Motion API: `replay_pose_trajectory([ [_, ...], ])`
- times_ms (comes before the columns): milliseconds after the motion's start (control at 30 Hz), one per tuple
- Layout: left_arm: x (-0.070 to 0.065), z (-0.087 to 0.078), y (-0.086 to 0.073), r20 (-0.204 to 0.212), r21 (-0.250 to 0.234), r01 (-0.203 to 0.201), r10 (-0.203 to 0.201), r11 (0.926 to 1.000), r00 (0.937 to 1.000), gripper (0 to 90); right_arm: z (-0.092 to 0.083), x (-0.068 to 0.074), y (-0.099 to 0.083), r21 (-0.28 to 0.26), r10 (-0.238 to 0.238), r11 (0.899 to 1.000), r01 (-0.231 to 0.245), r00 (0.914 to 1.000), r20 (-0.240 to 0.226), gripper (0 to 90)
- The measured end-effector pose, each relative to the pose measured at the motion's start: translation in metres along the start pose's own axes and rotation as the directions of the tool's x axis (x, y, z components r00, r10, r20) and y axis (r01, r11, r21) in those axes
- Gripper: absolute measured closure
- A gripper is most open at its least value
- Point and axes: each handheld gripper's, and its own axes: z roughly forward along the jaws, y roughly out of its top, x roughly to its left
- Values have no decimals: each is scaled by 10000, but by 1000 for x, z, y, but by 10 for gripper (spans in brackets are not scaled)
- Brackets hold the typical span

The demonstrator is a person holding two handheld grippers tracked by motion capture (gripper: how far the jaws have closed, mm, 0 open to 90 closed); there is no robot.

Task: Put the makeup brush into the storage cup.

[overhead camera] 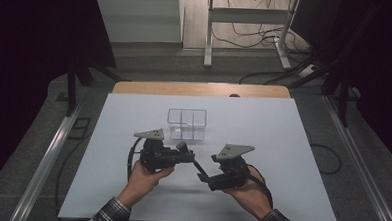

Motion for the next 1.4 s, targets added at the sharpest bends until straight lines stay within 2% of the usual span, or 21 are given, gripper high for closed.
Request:
replay_pose_trajectory([
  [133,0,-3,0,-370,64,-129,132,9999,9992,769,-1,-4,-4,54,215,9998,-215,9998,-14,187],
  [200,0,-4,0,-427,52,-135,137,9999,9990,769,-1,-6,-6,152,287,9995,-285,9995,-99,188],
  [367,1,-8,1,-628,22,-139,140,9999,9979,769,-1,-7,-9,359,111,9993,-118,9998,181,169],
  [533,2,-11,1,-838,29,-199,200,9998,9963,770,-2,-11,-12,403,225,9989,-236,9994,279,134],
  [800,1,-17,2,-1188,86,-386,393,9992,9921,770,-3,-15,-16,643,299,9974,-330,9984,483,49],
  [1233,3,-23,4,-1699,225,-592,622,9980,9835,769,-15,-23,-23,769,503,9956,-536,9978,443,25],
  [1400,4,-26,6,-1834,219,-692,721,9974,9804,769,-16,-21,-26,1032,231,9942,-305,9971,719,10],
])
